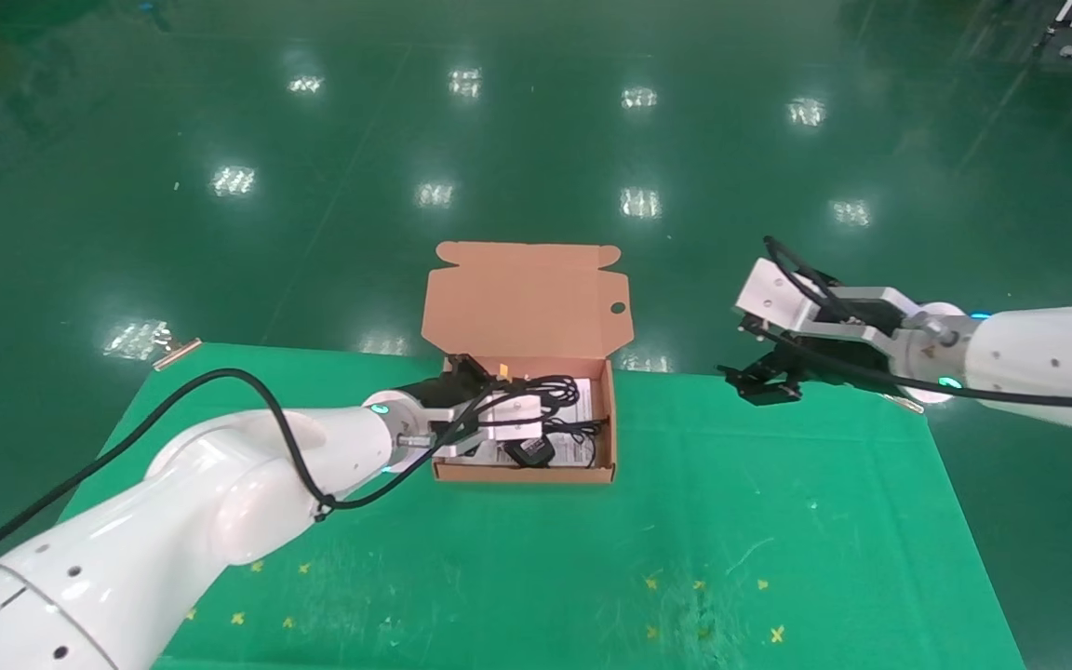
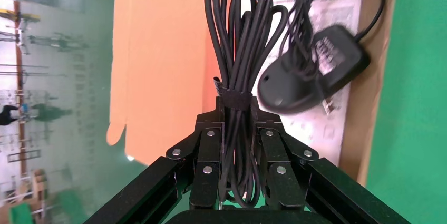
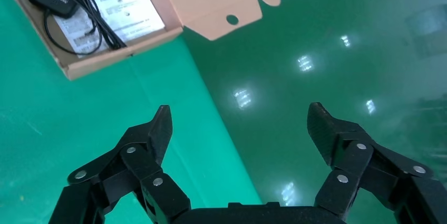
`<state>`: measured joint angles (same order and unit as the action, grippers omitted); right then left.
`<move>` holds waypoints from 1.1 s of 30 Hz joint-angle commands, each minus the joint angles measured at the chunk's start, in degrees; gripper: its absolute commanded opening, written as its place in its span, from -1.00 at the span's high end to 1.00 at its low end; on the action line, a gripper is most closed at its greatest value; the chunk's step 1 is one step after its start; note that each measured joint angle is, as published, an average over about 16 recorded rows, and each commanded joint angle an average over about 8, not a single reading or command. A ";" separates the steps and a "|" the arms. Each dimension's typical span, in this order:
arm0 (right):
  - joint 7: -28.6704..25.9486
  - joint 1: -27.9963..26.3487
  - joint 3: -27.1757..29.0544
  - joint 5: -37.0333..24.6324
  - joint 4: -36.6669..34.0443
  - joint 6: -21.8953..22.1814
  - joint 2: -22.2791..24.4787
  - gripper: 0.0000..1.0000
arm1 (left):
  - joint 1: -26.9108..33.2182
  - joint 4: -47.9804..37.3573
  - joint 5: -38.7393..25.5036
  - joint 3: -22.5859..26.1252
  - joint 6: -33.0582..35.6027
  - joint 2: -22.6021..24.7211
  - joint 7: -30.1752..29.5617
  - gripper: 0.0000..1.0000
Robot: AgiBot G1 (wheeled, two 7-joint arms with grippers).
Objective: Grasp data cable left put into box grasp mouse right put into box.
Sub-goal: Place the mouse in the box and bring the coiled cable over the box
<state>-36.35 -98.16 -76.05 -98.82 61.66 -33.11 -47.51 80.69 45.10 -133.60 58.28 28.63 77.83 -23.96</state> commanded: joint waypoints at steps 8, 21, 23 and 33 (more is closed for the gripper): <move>-5.86 -0.53 -0.79 -4.78 6.48 -0.41 3.54 -1.00 | 1.73 -3.19 5.48 4.86 -2.55 1.14 0.73 -1.00; -5.02 -0.42 -0.64 -3.87 5.33 -0.40 2.97 -1.00 | 1.32 -2.03 4.46 3.81 -2.23 0.50 0.92 -1.00; -4.95 -0.46 -0.61 -3.83 5.27 -0.38 2.94 -1.00 | 1.34 -1.51 4.56 3.74 -2.29 0.10 0.87 -1.00; -3.24 -4.42 0.59 -5.45 6.38 -0.20 3.38 -1.00 | 5.11 0.15 5.74 1.45 -3.71 -2.30 -1.76 -1.00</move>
<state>-39.45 -102.44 -75.72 -104.26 68.11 -33.80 -44.21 85.68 44.87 -127.92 59.85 25.09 75.74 -25.81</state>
